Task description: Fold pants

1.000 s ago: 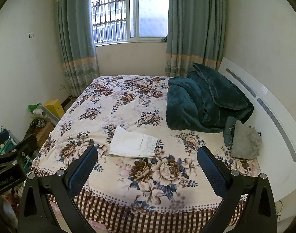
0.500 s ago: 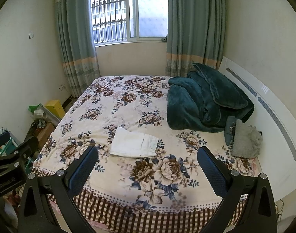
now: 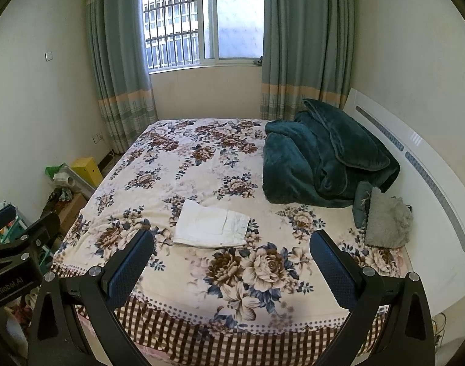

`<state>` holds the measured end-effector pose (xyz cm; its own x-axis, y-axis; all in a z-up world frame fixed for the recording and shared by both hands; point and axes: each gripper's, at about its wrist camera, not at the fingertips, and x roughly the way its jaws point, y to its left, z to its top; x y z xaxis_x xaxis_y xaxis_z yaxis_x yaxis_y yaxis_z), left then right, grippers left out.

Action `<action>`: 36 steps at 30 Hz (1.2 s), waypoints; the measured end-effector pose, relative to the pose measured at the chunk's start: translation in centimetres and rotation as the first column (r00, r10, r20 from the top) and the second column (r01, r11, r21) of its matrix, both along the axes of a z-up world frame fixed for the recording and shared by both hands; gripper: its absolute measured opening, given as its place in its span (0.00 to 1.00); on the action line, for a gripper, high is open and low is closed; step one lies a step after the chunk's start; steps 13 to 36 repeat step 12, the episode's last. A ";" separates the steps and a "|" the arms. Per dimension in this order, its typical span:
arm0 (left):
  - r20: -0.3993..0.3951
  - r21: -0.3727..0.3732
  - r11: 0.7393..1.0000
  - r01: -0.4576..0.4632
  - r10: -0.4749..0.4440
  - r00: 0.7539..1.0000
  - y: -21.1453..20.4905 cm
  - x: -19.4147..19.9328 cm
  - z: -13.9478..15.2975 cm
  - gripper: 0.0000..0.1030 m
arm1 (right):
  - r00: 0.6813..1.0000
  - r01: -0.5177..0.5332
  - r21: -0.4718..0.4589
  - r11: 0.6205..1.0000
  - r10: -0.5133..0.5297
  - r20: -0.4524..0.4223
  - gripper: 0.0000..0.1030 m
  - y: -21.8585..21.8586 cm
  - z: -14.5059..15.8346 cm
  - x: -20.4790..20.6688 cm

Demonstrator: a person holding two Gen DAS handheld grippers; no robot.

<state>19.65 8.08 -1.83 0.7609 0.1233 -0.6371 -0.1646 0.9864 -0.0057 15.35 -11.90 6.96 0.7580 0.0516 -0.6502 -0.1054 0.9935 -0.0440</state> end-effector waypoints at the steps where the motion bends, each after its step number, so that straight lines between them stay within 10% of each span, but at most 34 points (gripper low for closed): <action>1: 0.000 0.000 1.000 0.000 0.000 1.000 0.0 0.0 0.0 1.00 | 1.000 -0.001 0.001 1.000 0.001 0.000 1.00 0.0 0.0 -0.1; 36: 0.010 0.002 1.000 0.006 -0.006 1.000 0.4 0.2 0.5 1.00 | 1.000 0.000 0.001 1.000 0.000 0.000 1.00 -0.1 0.0 0.0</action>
